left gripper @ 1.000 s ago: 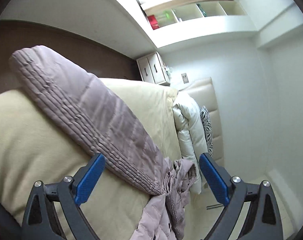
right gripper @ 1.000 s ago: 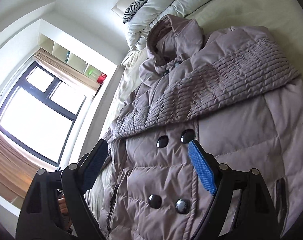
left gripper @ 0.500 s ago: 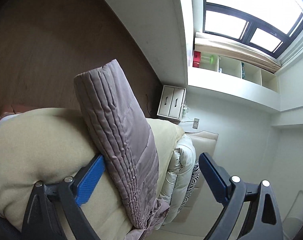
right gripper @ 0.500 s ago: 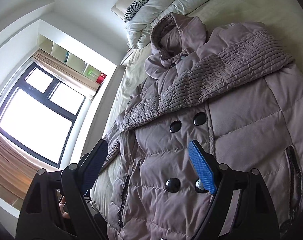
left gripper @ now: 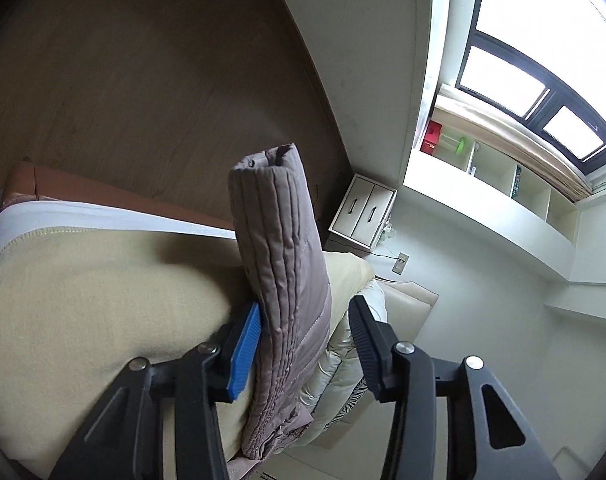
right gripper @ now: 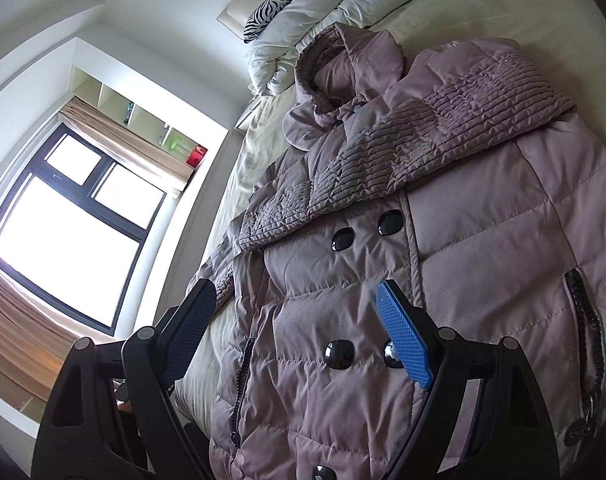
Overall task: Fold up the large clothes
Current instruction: 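Grasp the coat's side edge with the left gripper and lift it, then fold the lifted side over the coat center with the left gripper and release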
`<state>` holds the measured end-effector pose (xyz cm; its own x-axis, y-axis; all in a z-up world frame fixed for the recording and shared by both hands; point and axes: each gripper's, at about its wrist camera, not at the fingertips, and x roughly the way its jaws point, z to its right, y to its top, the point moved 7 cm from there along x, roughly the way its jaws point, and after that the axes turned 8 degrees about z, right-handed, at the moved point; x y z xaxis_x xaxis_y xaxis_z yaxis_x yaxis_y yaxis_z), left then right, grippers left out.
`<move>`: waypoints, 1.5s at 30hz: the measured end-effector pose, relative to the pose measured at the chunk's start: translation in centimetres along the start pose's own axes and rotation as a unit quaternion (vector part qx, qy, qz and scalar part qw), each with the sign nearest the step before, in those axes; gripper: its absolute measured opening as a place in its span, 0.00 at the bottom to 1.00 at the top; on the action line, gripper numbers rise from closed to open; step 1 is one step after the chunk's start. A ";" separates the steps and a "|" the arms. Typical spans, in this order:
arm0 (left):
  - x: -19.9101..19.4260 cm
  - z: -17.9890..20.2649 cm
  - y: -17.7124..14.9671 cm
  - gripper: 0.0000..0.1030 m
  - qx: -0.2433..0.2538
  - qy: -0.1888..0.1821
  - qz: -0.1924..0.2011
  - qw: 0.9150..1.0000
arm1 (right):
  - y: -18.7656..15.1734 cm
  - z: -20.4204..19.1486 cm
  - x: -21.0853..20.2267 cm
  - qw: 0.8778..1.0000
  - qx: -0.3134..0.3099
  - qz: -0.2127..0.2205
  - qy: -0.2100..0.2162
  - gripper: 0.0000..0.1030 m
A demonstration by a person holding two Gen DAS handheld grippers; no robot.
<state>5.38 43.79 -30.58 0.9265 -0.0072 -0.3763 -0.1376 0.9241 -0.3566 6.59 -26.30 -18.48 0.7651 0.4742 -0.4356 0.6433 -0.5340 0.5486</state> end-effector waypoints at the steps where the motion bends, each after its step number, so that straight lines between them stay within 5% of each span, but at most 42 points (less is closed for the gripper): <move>1: -0.1 0.2 0.2 0.49 0.013 0.006 -0.003 1.000 | 0.0 0.1 -0.1 1.000 0.000 0.001 -0.001 0.80; 9: 0.9 -0.2 1.8 0.70 0.035 0.065 -0.021 0.997 | -0.2 -0.7 0.7 1.000 -0.006 -0.004 0.003 0.80; 13: 1.2 -0.4 3.2 0.80 -0.009 0.060 0.001 0.998 | -0.6 -1.1 1.1 1.000 -0.011 -0.009 0.001 0.80; 15: 2.4 0.0 3.3 0.75 -0.001 0.059 -0.010 0.998 | -0.8 -1.2 1.3 1.000 -0.019 -0.011 -0.003 0.80; 20: 3.4 -0.3 2.4 0.21 0.026 0.070 -0.021 0.997 | -0.9 -1.0 1.4 1.000 -0.018 -0.011 -0.008 0.80; 24: 1.4 2.5 0.7 0.18 0.121 0.057 0.014 0.991 | -1.0 -0.9 1.3 1.000 -0.023 -0.013 -0.009 0.80; 28: -0.8 7.6 -4.4 0.18 0.269 0.030 0.025 0.962 | -1.1 -0.6 1.1 1.000 -0.019 -0.011 -0.005 0.80; 30: -1.2 9.8 -8.3 0.18 0.358 0.027 0.024 0.933 | -1.0 -0.6 1.0 1.000 -0.013 -0.009 0.000 0.80; 32: -1.1 11.4 -13.2 0.18 0.450 0.025 0.016 0.893 | -0.9 -0.7 0.8 1.000 -0.011 -0.006 0.007 0.80; 36: 0.3 11.2 -24.3 0.18 0.603 0.020 -0.017 0.798 | -0.5 -0.9 -0.2 1.000 -0.008 0.002 0.019 0.80; 38: 1.7 10.0 -29.9 0.18 0.673 0.019 -0.033 0.738 | 0.0 -0.7 -1.0 1.000 -0.004 0.010 0.023 0.80; 42: 3.8 5.0 -39.8 0.18 0.762 0.012 -0.085 0.642 | 1.2 0.5 -2.5 0.999 0.016 0.025 0.027 0.80; 45: 4.4 1.3 -44.6 0.18 0.805 0.010 -0.100 0.585 | 1.9 1.5 -2.8 0.998 0.047 0.018 0.041 0.80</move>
<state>16.04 3.10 -15.19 0.8611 -0.1657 -0.4807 0.4962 0.0673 0.8656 5.71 -29.71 -17.29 0.7858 0.5065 -0.3548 0.6177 -0.6135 0.4921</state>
